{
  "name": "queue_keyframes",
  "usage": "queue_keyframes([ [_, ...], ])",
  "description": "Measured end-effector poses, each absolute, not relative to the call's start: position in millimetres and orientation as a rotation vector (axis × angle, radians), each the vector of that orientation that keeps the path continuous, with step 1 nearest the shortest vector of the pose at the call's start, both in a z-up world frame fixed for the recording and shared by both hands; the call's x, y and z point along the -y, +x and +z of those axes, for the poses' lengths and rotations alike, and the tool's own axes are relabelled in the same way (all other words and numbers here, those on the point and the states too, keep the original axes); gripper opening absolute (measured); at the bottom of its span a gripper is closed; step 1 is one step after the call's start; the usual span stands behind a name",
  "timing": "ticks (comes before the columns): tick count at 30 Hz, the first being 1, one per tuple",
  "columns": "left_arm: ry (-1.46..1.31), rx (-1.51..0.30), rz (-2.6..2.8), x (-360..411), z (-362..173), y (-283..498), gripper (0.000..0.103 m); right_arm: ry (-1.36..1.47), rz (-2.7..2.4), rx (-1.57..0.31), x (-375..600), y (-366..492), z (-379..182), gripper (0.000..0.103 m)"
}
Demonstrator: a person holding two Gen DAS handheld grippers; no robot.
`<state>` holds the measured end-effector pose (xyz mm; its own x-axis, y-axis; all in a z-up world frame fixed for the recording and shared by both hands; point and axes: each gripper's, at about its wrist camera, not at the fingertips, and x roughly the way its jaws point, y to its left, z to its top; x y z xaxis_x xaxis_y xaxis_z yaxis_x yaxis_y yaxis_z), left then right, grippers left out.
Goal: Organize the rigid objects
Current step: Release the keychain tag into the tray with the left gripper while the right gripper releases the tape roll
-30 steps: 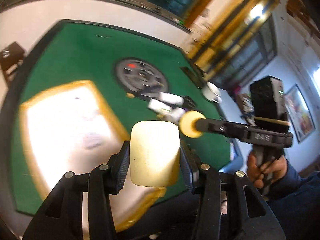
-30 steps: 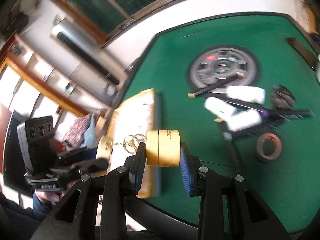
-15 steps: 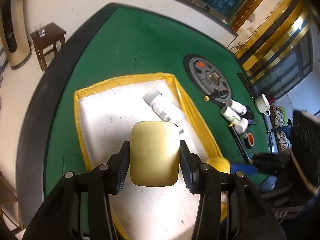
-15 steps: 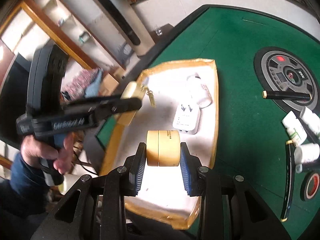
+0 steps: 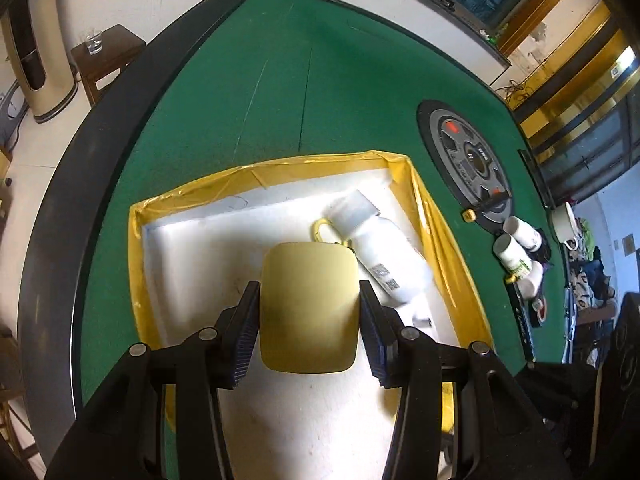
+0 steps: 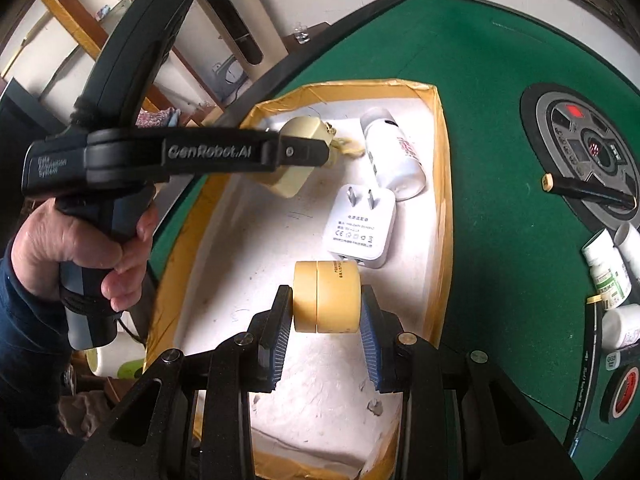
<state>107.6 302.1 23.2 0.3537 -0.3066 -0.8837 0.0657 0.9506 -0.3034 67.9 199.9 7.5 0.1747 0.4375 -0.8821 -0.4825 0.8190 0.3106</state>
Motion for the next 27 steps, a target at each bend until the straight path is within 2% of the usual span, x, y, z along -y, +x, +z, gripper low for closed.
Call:
queue_keyframes([
  [13, -0.165, -1.185, -0.177, -288.8, 14.8, 119.3, 0.045, -0.102, 0.69, -1.264, -212.1, 73.1, 0.1, 0.03],
  [16, -0.16, -1.194, -0.161, -287.0, 13.9, 120.6, 0.046, -0.085, 0.721, -1.287, -210.8, 73.4, -0.1, 0.033],
  [18, -0.155, -1.199, -0.143, -285.0, 14.7, 121.1, 0.046, -0.066, 0.746, -1.272, -203.6, 69.0, 6.3, 0.04],
  [21, -0.175, -1.194, -0.112, -282.8, 20.4, 116.9, 0.046, -0.055, 0.777, -1.239, -190.5, 60.5, 20.4, 0.041],
  [23, -0.177, -1.183, -0.084, -282.0, 27.8, 112.2, 0.056, -0.028, 0.805, -1.197, -173.9, 57.0, 33.4, 0.041],
  [27, -0.168, -1.134, -0.013, -279.9, 55.4, 95.7, 0.057, 0.058, 0.851, -1.106, -125.0, 43.9, 61.5, 0.041],
])
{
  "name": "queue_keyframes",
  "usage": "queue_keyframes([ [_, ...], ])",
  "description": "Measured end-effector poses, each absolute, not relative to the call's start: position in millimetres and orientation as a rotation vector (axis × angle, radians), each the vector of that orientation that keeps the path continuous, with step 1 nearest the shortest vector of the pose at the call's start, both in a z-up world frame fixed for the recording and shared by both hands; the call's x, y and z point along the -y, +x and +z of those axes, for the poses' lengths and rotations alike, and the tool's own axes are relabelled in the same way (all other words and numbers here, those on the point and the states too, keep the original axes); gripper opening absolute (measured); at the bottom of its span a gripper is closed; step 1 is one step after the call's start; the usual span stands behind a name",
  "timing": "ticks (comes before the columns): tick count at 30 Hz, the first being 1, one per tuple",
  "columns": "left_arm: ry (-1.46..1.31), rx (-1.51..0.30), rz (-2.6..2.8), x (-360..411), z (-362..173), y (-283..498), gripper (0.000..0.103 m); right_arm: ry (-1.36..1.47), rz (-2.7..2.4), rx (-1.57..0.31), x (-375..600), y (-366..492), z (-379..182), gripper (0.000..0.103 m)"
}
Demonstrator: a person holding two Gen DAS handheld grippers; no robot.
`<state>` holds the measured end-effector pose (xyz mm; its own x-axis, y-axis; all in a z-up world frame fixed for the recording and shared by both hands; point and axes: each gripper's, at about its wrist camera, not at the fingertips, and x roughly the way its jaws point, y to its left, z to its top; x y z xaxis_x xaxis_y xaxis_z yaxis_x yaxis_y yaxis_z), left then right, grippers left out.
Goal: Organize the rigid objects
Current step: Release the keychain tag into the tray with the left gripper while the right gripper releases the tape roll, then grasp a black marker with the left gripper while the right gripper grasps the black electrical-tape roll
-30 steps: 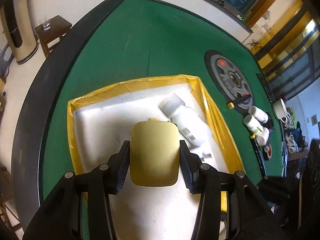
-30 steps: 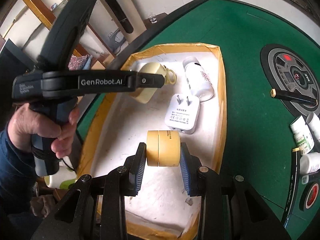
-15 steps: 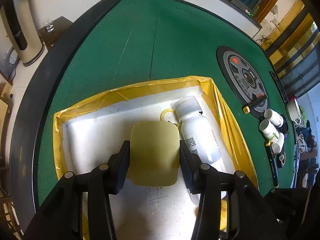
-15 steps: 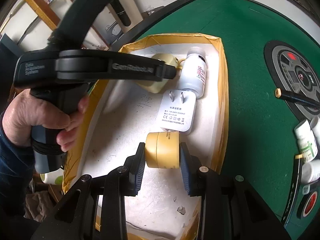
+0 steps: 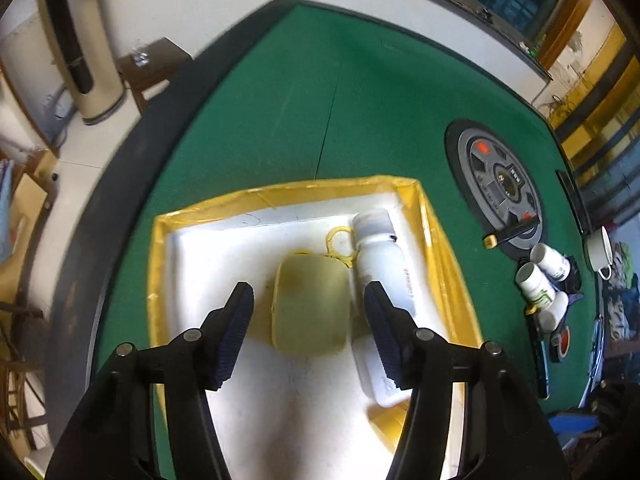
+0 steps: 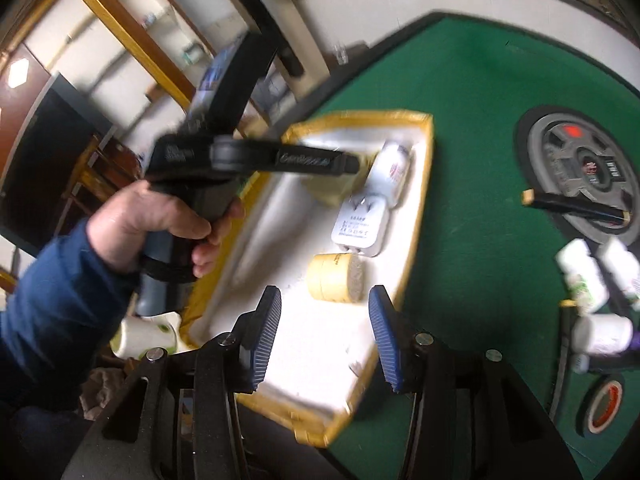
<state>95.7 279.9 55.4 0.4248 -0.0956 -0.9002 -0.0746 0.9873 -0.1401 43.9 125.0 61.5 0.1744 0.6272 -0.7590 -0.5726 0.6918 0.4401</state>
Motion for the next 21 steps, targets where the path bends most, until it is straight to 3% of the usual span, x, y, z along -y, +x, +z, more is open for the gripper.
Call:
queue_keyframes([
  [9, -0.177, -1.099, -0.139, -189.6, 103.5, 48.4, 0.057, 0.251, 0.676, -1.046, 23.4, 34.5, 61.8, 0.041],
  [14, -0.208, -1.188, -0.241, -112.3, 82.8, 22.5, 0.056, 0.37, 0.557, -1.073, 109.6, 28.8, 43.4, 0.041],
  [21, -0.219, -1.309, -0.254, -44.2, 39.0, 17.8, 0.056, 0.413, 0.467, -1.091, 158.3, 16.0, 32.7, 0.041],
])
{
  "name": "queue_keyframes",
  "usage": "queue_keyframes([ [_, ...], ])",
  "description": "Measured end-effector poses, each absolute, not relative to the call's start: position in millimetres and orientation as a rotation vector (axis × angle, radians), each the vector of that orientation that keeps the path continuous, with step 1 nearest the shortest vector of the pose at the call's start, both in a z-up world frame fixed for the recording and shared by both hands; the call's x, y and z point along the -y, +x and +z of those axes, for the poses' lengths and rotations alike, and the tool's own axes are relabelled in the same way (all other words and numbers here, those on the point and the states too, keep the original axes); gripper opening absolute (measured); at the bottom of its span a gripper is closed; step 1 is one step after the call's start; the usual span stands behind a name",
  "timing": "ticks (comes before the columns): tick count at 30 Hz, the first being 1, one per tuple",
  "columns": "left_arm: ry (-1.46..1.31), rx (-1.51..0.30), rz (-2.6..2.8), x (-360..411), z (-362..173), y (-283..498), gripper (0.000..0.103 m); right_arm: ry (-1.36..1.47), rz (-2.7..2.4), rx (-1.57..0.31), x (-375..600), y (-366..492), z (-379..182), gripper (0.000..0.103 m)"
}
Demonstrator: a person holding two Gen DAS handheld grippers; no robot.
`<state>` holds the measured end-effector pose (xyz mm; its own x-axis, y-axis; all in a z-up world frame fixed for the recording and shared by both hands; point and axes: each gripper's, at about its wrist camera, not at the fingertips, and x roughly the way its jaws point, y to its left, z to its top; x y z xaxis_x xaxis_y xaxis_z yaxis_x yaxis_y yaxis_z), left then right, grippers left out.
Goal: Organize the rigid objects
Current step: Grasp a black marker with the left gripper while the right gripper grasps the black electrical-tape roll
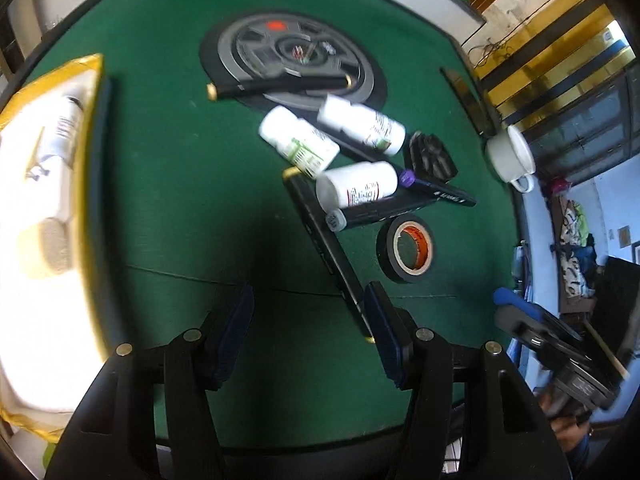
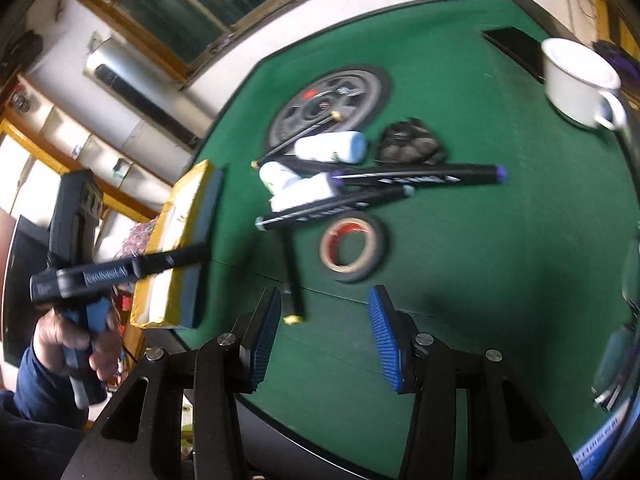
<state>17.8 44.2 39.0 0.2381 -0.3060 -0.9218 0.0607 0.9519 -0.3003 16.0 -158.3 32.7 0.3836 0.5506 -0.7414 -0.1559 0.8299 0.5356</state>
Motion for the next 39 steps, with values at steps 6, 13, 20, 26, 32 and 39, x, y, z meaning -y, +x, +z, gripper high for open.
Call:
queue_keyframes([
  [6, -0.116, -1.301, -0.195, -8.3, 17.2, 32.3, 0.056, 0.394, 0.42, -1.063, 175.5, 4.6, 41.3, 0.041],
  [13, 0.061, -1.187, -0.206, 9.0, 9.2, 32.4, 0.028, 0.398, 0.411, -1.08, 184.4, 1.7, 33.9, 0.041],
  [20, 0.058, -1.191, -0.203, -24.3, 15.4, 13.4, 0.013, 0.274, 0.447, -1.089, 156.9, 17.1, 27.5, 0.063],
  [26, 0.039, -1.19, -0.199, -31.6, 19.4, 9.5, 0.013, 0.105, 0.463, -1.118, 118.9, 44.4, 15.0, 0.063],
  [32, 0.037, -1.192, -0.203, -36.4, 18.8, 7.3, 0.013, 0.0, 0.46, -1.157, 97.4, 56.9, -1.3, 0.063],
  [39, 0.078, -1.166, -0.191, -25.6, 12.0, 13.9, 0.013, -0.097, 0.405, -1.152, 88.1, 57.7, -8.7, 0.056],
])
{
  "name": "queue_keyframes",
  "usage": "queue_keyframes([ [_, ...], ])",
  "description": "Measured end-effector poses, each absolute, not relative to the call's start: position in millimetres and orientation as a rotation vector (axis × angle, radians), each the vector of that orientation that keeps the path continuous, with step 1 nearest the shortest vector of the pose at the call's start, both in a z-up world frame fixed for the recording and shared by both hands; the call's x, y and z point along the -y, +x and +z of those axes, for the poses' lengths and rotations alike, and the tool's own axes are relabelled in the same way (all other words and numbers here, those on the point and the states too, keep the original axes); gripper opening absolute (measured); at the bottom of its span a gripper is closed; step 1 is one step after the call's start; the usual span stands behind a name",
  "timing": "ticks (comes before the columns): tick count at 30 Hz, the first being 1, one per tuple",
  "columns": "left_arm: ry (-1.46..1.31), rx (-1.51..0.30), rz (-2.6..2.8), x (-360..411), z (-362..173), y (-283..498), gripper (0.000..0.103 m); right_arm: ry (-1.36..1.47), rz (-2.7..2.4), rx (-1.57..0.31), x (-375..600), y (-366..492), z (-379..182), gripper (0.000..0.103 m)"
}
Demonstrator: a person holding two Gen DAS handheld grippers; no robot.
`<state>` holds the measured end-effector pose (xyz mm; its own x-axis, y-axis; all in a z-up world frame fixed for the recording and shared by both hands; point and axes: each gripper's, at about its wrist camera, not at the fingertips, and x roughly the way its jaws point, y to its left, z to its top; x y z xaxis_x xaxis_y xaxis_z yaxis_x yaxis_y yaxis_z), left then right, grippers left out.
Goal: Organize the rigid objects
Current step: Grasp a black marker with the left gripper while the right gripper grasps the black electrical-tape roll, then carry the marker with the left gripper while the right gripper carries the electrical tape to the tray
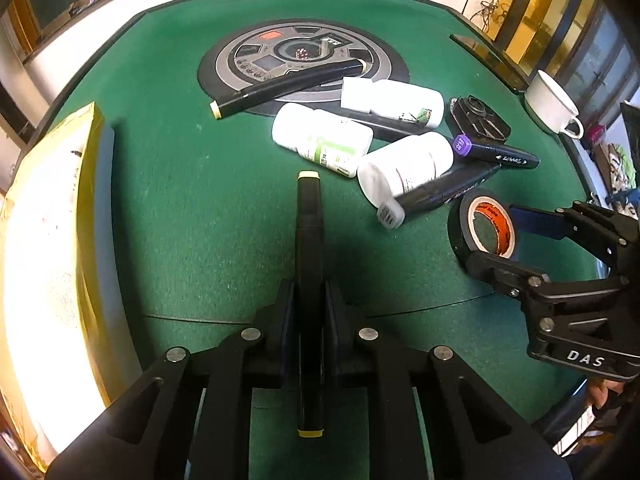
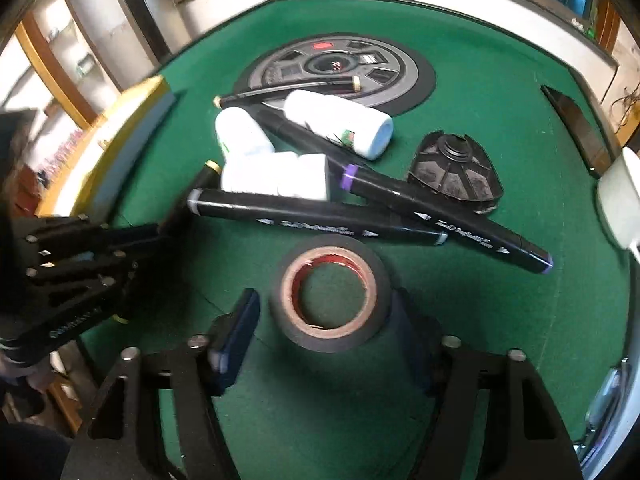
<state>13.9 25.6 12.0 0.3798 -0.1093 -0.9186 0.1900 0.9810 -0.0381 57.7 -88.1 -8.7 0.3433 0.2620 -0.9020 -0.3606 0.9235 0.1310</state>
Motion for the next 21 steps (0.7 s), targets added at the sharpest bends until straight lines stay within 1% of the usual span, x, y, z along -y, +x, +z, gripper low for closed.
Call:
queue_keyframes([
  [5, 0.05, -1.146, -0.177, -27.7, 11.9, 13.5, 0.013, -0.06, 0.381, -1.15, 96.0, 52.3, -7.8, 0.056],
  [10, 0.078, -1.128, -0.16, -23.2, 11.3, 11.9, 0.013, -0.038, 0.362, -1.149, 99.2, 47.7, -8.5, 0.057],
  [21, 0.063, -1.135, -0.159, -23.9, 11.6, 14.2, 0.013, -0.024, 0.332, -1.138, 94.4, 51.9, -11.2, 0.058],
])
